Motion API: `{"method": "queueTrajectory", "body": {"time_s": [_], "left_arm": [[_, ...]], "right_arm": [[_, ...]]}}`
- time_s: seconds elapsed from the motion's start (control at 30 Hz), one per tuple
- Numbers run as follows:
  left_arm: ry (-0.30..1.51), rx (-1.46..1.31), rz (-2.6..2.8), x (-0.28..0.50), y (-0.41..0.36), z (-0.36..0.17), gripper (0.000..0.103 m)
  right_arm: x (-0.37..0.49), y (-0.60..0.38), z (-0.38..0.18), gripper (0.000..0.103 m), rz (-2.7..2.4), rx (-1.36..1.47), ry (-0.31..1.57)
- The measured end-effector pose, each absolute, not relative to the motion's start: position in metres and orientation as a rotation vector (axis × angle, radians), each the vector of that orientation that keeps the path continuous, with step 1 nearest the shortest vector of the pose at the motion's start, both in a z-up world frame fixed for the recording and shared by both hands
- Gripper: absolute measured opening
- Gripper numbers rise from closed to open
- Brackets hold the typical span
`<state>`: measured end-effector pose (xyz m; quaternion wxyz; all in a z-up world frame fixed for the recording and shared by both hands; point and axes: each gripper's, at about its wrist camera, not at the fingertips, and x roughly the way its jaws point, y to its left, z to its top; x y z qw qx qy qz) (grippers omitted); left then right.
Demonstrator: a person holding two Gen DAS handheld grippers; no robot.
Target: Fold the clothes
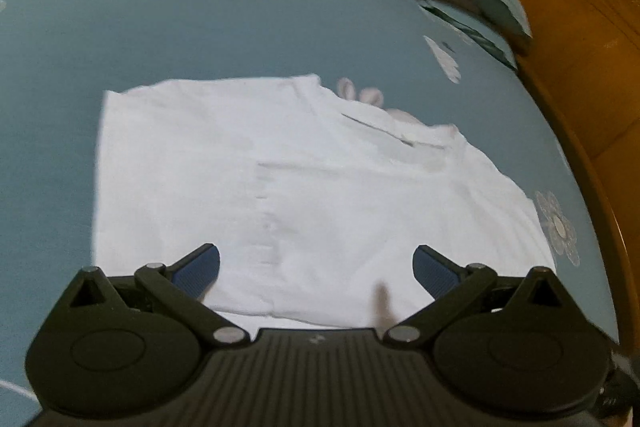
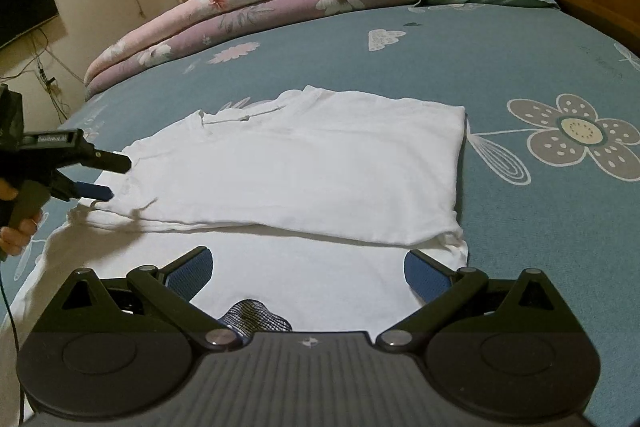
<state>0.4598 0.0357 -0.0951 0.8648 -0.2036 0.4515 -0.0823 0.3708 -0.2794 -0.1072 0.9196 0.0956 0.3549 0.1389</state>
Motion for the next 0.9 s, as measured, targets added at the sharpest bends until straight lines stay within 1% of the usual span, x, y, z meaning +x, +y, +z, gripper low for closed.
{"method": "queueTrajectory", "body": {"time_s": [0.13, 0.33, 0.43, 0.5, 0.67, 0.73, 0.9], "left_arm": [[0.89, -0.452, -0.198, 0.474, 0.033, -0.085, 0.102], [0.94, -0.448, -0.199, 0.495, 0.015, -0.107, 0.102], [0.923, -0.455, -0.179, 0.489, 0.018, -0.107, 0.102], [0.91, -0.421, -0.137, 0.481, 0.013, -0.097, 0.102], [0.89, -0.305, -0.319, 0.461, -0.03, -0.078, 0.102], [0.891, -0.245, -0.337, 0.457, -0.045, -0.081, 0.102], [0.97, -0.26, -0.309, 0.445, -0.045, -0.106, 0.102]], "right_arm": [[0.372, -0.279, -0.108, 0.103, 0.282, 0.194, 0.729], [0.373, -0.279, -0.111, 0.103, 0.278, 0.186, 0.739], [0.373, -0.28, -0.11, 0.103, 0.278, 0.184, 0.736], [0.372, -0.282, -0.109, 0.103, 0.275, 0.184, 0.734], [0.372, -0.284, -0.109, 0.103, 0.273, 0.194, 0.731], [0.372, -0.284, -0.11, 0.103, 0.27, 0.192, 0.735], [0.372, -0.285, -0.11, 0.103, 0.271, 0.197, 0.736]]}}
